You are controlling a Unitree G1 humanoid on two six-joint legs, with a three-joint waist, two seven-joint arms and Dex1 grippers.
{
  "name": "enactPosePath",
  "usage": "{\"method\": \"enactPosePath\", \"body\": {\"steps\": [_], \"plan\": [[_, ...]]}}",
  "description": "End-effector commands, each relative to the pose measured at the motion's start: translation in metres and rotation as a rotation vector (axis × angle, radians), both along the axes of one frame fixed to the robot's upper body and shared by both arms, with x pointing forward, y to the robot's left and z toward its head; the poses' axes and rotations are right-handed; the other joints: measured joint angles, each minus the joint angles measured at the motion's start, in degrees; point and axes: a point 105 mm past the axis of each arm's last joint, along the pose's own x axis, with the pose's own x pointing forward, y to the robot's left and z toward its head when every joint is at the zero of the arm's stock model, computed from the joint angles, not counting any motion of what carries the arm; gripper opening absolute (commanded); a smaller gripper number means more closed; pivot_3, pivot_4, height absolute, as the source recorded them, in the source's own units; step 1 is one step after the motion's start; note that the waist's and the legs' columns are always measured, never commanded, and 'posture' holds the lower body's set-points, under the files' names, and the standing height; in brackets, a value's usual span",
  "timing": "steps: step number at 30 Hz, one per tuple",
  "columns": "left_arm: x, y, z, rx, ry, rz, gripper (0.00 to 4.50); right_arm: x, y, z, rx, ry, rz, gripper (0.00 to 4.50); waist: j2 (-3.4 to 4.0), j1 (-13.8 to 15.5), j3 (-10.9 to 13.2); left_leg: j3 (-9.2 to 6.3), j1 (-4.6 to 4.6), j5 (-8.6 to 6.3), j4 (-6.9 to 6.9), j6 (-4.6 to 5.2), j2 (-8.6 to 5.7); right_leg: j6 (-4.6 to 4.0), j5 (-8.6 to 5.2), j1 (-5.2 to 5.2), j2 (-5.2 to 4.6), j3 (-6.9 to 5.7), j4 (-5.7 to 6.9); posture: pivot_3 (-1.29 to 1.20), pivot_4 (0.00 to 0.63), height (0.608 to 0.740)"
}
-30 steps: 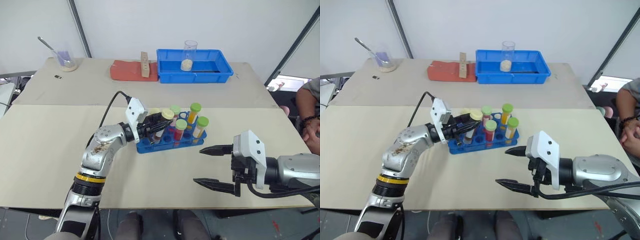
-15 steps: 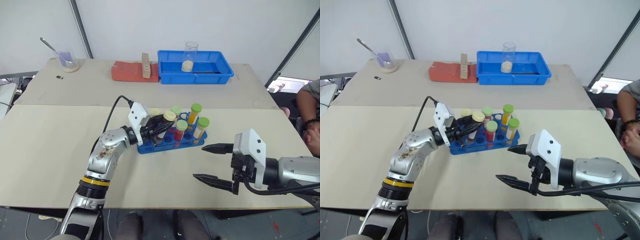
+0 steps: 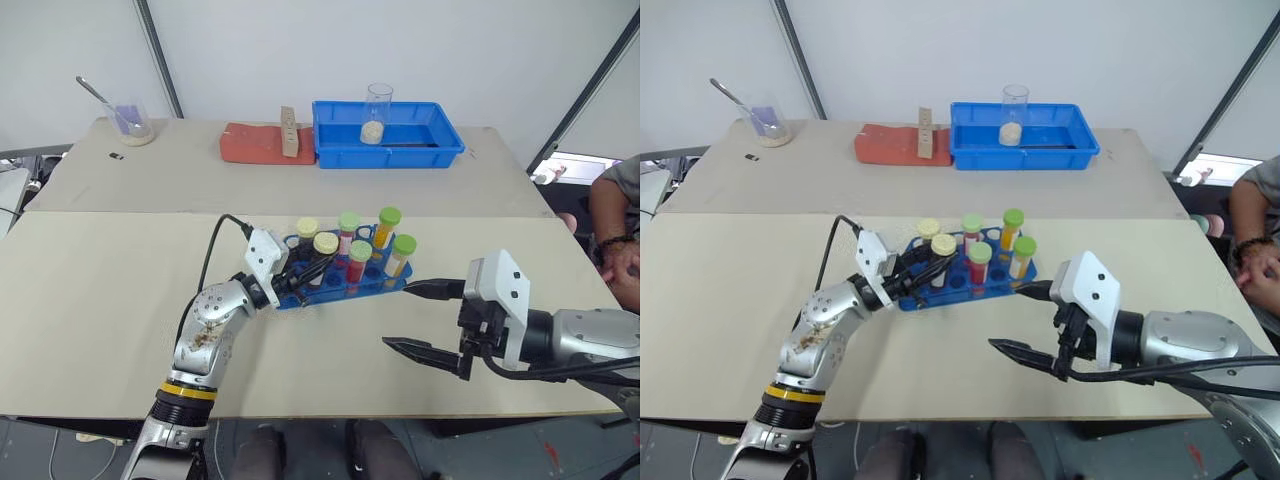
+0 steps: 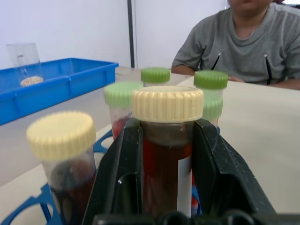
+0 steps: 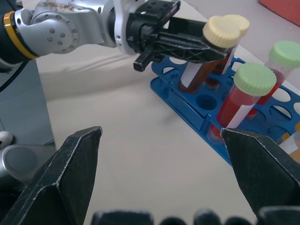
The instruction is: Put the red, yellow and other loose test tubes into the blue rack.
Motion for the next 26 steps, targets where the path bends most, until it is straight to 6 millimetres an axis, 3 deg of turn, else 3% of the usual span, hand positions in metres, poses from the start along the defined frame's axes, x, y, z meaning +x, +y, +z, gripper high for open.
{"method": "enactPosePath", "body": {"steps": [1,4,5,10,18,21,26], "plan": [[-0.003,0.003,-0.005,0.018,0.003,-0.002,2.73,0.004,0.000,0.008,0.007,-0.048,-0.010,4.50,0.00,-0.06,0.00,0.01,0.00,0.00,0.00,0.00,0.00,0.00,0.00,-0.01,0.00,0.01,0.00,0.00,0.150,0.740],[-0.007,0.011,-0.006,0.054,-0.001,-0.005,4.31,0.006,0.000,0.008,0.005,-0.047,-0.010,4.50,0.00,0.02,0.00,0.00,-0.02,0.00,0.00,0.00,0.02,0.00,0.00,-0.05,0.00,-0.02,0.00,0.00,0.150,0.740],[-0.009,0.014,-0.006,0.068,-0.001,-0.008,4.45,0.006,0.000,0.008,0.004,-0.046,-0.010,4.50,0.00,0.02,0.00,0.00,-0.02,0.00,0.00,0.00,0.02,0.00,0.00,-0.05,0.00,-0.03,0.00,0.00,0.150,0.740],[-0.020,0.049,0.005,0.224,-0.009,0.035,4.45,0.014,-0.010,0.009,-0.019,-0.043,-0.015,4.50,-0.01,-0.23,0.01,0.02,-0.04,0.00,-0.05,-0.01,0.06,-0.05,-0.03,-0.11,-0.01,-0.04,-0.02,0.00,0.150,0.740],[-0.043,0.112,0.025,0.516,0.032,0.161,4.45,0.030,-0.048,0.022,-0.125,-0.195,0.029,4.50,0.02,-0.02,0.02,0.11,-0.01,-0.01,-0.18,-0.02,0.10,-0.15,-0.12,-0.25,-0.11,-0.10,-0.04,0.00,0.150,0.740],[-0.057,0.120,0.028,0.549,0.060,0.146,4.45,0.029,-0.060,0.029,-0.123,-0.186,0.039,4.50,0.02,0.00,0.02,0.19,-0.14,-0.01,-0.23,-0.01,0.10,-0.16,-0.12,-0.45,-0.16,-0.09,-0.05,0.00,0.150,0.740],[-0.061,0.123,0.033,0.490,0.083,0.166,4.45,0.030,-0.066,0.031,-0.134,-0.178,0.038,4.50,0.02,0.28,0.02,0.21,-0.35,-0.01,-0.22,-0.01,0.12,-0.18,-0.13,-0.75,-0.16,-0.12,0.07,0.00,0.150,0.740]]}}
